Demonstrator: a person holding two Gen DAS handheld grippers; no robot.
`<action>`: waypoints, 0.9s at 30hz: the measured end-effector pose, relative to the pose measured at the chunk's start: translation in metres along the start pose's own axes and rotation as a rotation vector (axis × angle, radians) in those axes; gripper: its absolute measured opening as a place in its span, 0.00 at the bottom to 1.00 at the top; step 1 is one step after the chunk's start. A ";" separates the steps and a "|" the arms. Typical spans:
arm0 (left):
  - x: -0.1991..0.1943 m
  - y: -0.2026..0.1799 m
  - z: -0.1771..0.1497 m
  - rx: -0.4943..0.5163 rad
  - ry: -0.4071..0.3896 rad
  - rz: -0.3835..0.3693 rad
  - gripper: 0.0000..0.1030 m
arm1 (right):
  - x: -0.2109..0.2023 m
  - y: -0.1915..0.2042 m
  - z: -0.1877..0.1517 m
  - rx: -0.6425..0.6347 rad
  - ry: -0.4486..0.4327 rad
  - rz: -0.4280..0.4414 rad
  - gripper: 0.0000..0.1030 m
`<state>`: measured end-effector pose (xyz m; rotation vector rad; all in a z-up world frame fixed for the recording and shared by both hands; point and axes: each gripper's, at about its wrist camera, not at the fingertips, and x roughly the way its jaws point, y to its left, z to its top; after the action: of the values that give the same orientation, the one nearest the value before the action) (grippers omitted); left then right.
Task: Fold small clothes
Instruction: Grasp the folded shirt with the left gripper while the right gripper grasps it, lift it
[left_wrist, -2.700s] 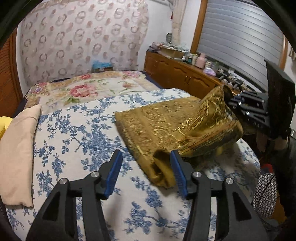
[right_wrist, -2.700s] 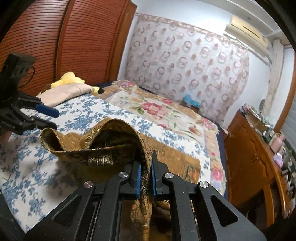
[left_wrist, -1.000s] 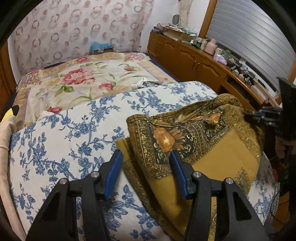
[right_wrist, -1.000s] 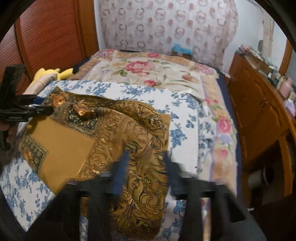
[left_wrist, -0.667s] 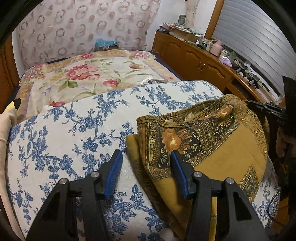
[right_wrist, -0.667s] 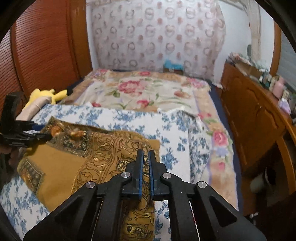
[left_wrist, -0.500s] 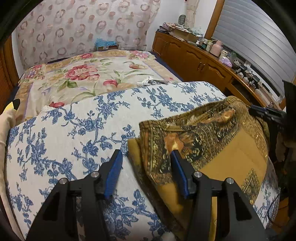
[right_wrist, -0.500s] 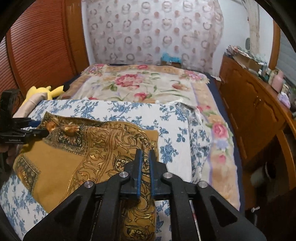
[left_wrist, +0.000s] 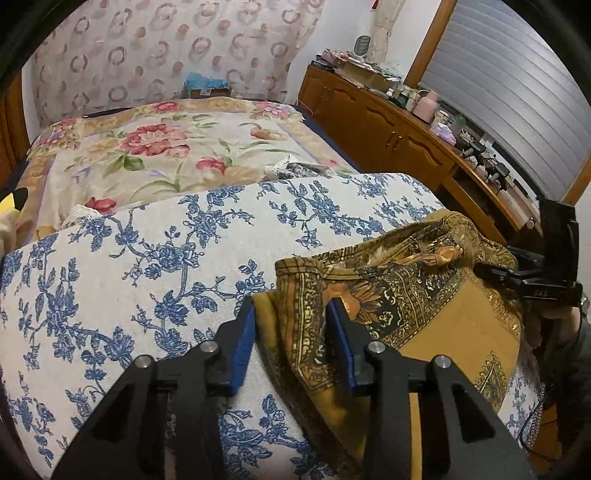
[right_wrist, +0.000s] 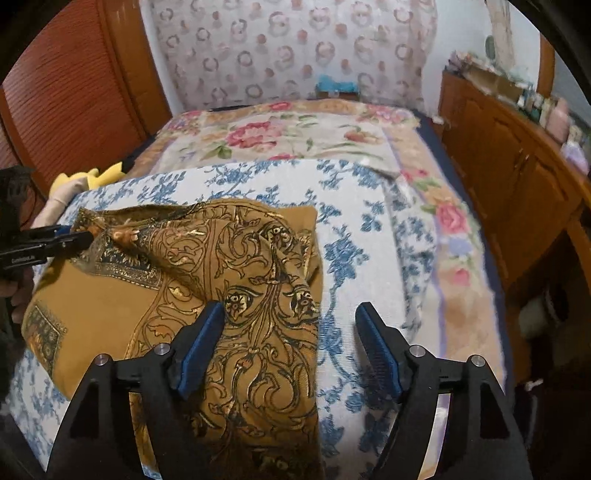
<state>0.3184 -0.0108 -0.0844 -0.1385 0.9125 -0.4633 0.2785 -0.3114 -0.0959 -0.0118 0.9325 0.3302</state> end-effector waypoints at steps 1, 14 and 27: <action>0.000 0.000 0.000 -0.004 -0.001 -0.003 0.35 | 0.001 0.000 0.000 0.003 -0.002 0.021 0.74; -0.031 -0.013 0.001 0.008 -0.083 -0.068 0.07 | -0.015 0.038 0.000 -0.139 -0.037 0.119 0.13; -0.147 0.021 -0.021 -0.010 -0.312 0.038 0.06 | -0.062 0.124 0.052 -0.287 -0.243 0.181 0.11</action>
<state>0.2323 0.0752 0.0040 -0.1966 0.6100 -0.3889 0.2497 -0.2026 0.0004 -0.1487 0.6406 0.6178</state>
